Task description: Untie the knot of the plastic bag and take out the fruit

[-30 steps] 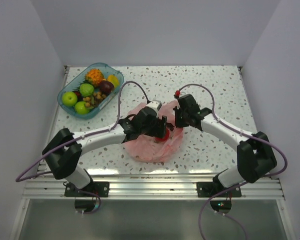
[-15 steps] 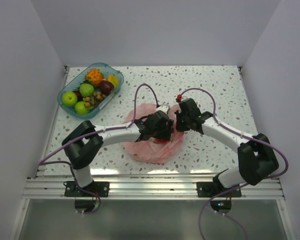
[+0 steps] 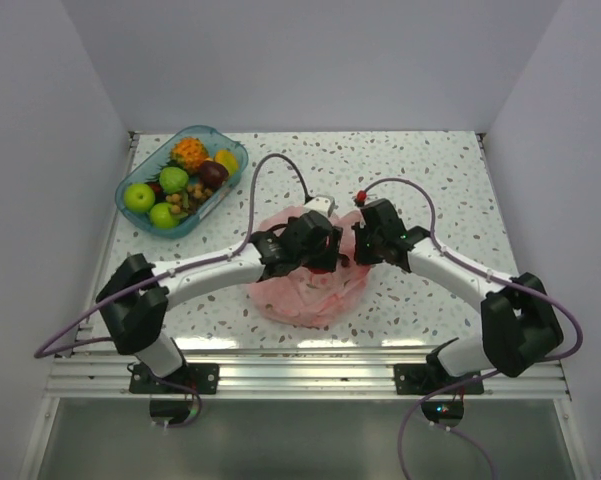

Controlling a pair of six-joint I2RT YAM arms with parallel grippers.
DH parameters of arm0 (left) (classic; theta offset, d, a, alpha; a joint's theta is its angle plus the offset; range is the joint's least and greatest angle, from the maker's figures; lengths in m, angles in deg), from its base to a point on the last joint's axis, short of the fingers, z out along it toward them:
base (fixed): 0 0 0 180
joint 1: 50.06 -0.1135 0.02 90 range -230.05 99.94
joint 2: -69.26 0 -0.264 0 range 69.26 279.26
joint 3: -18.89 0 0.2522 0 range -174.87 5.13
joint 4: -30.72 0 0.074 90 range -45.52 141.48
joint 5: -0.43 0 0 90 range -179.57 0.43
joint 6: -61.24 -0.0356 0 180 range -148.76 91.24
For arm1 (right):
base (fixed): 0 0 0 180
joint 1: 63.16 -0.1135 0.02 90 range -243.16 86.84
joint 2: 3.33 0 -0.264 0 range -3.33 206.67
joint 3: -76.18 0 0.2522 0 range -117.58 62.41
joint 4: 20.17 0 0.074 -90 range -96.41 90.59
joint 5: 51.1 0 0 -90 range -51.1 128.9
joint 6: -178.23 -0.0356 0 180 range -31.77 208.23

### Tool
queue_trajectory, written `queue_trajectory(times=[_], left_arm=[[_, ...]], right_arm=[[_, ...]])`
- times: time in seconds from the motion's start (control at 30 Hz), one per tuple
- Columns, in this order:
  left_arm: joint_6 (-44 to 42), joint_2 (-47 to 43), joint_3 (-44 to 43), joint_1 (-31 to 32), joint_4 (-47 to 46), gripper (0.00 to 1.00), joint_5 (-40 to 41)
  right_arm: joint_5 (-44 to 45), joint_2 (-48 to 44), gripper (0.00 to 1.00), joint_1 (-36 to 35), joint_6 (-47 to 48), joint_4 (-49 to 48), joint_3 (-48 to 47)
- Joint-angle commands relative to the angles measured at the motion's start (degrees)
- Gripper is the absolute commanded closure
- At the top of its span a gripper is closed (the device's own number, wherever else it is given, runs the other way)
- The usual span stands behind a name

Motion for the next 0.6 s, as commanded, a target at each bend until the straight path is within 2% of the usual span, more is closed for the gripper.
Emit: queue_trajectory(times=[0.0,0.1,0.13,0.3,0.57], left_arm=[[-3.1,-8.1,-6.4,-1.4,3.5,0.53,5.2],[-4.6,-12.2,-8.2,-5.9,5.6,0.53,5.2],[-5.0,-13.0,-8.5,-9.8,5.9,0.53,4.5],[-8.0,-15.4,-10.3,-21.3,8.0,0.51,5.7],[-7.9,-11.4,-9.8,-47.5,5.3,0.48,1.1]], right_arm=[[0.2,-2.6,1.0,0.3,-0.4,-0.3,0.6],[0.0,-3.2,1.0,0.3,-0.3,0.6,0.3],[0.0,-3.4,1.0,0.3,-0.3,1.1,0.1],[-0.5,-4.9,1.0,0.3,0.3,2.4,-1.2],[-2.7,-5.3,1.0,0.3,0.8,3.0,-2.2]])
